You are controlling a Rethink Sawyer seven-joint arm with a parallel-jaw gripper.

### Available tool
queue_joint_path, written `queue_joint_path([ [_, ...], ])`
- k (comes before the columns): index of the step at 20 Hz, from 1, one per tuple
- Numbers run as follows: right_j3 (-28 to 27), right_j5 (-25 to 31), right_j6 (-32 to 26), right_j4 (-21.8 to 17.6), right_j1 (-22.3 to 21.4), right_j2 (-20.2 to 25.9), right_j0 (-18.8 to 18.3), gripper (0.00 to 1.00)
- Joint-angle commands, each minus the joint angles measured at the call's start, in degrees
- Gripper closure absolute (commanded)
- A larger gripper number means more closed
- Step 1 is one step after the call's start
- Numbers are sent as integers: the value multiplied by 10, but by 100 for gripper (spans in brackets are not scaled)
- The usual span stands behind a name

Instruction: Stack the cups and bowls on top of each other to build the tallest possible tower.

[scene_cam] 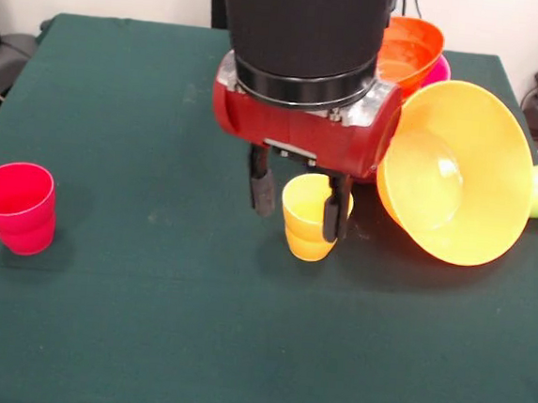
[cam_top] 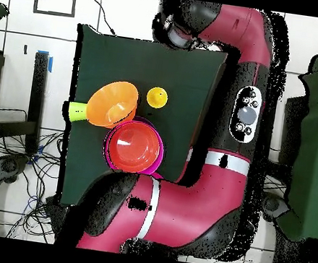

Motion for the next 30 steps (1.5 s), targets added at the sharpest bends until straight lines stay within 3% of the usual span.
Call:
queue_joint_path([
  [1, 13, 33, -150, -29, 15, 41, 1, 0],
  [6, 104, -28, -114, -15, -22, 29, 9, 0],
  [14, 184, -82, -63, -12, -59, 24, 22, 0],
  [23, 191, -75, -46, -15, -70, 23, 28, 0],
  [30, 218, -108, -28, -17, -73, 21, 34, 0],
])
